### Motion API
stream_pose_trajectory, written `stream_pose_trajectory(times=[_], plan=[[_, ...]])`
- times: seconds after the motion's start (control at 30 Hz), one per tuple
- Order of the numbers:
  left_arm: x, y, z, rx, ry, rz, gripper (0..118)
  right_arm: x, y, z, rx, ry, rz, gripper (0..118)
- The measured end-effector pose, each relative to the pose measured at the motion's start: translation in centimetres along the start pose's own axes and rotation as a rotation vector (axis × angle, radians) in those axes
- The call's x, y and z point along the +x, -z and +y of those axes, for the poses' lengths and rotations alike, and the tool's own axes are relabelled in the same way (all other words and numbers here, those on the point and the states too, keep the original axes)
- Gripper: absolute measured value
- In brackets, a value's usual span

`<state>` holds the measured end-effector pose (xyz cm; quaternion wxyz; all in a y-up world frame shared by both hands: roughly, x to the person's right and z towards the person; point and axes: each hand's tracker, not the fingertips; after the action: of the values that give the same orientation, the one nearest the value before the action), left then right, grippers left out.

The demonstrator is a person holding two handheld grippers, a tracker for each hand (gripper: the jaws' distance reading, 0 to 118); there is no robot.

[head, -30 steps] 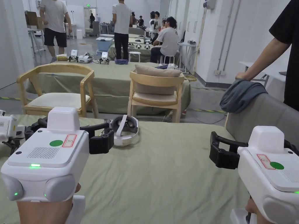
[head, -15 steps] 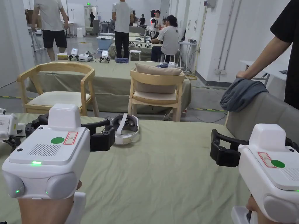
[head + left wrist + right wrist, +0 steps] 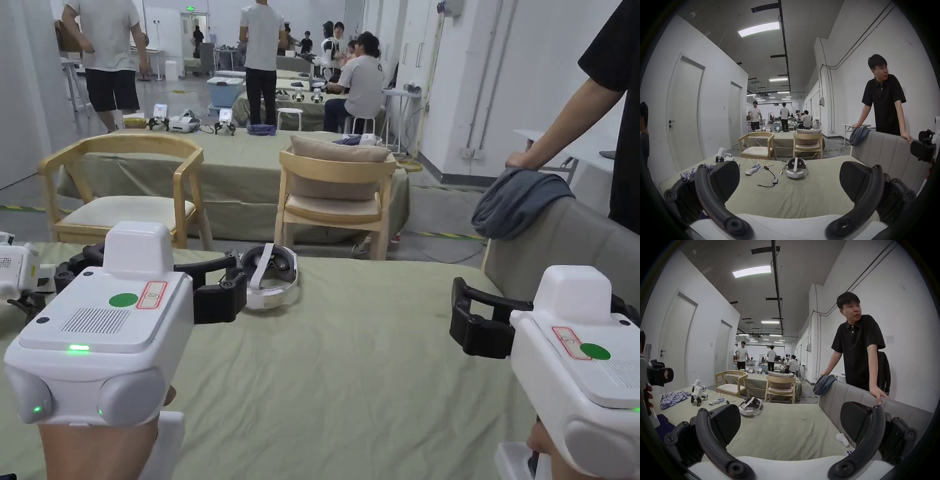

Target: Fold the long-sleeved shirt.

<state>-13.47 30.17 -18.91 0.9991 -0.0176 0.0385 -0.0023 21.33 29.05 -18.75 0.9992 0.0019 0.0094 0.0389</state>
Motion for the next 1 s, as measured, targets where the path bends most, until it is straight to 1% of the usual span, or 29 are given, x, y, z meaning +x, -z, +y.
stream_pose_trajectory(times=[0.57, 0.7, 0.77, 0.87, 1.0], plan=[[0.05, -0.46, 0.20, 0.005, -0.007, -0.008, 111, 0.18, -0.12, 0.00, 0.004, 0.004, -0.001, 118], [0.03, -0.31, 0.22, -0.007, -0.010, -0.001, 111, 0.14, 0.04, -0.20, 0.004, -0.013, -0.010, 118], [-0.04, -0.24, 0.27, -0.012, -0.008, -0.003, 111, 0.14, -0.01, -0.18, 0.004, -0.009, -0.005, 118], [-0.10, -0.26, 0.39, -0.004, -0.025, -0.007, 111, 0.17, -0.01, -0.17, 0.000, 0.000, -0.004, 118], [-0.41, -0.14, 0.65, -0.009, -0.064, 0.014, 111, 0.24, 0.02, -0.32, 0.000, -0.020, -0.017, 118]])
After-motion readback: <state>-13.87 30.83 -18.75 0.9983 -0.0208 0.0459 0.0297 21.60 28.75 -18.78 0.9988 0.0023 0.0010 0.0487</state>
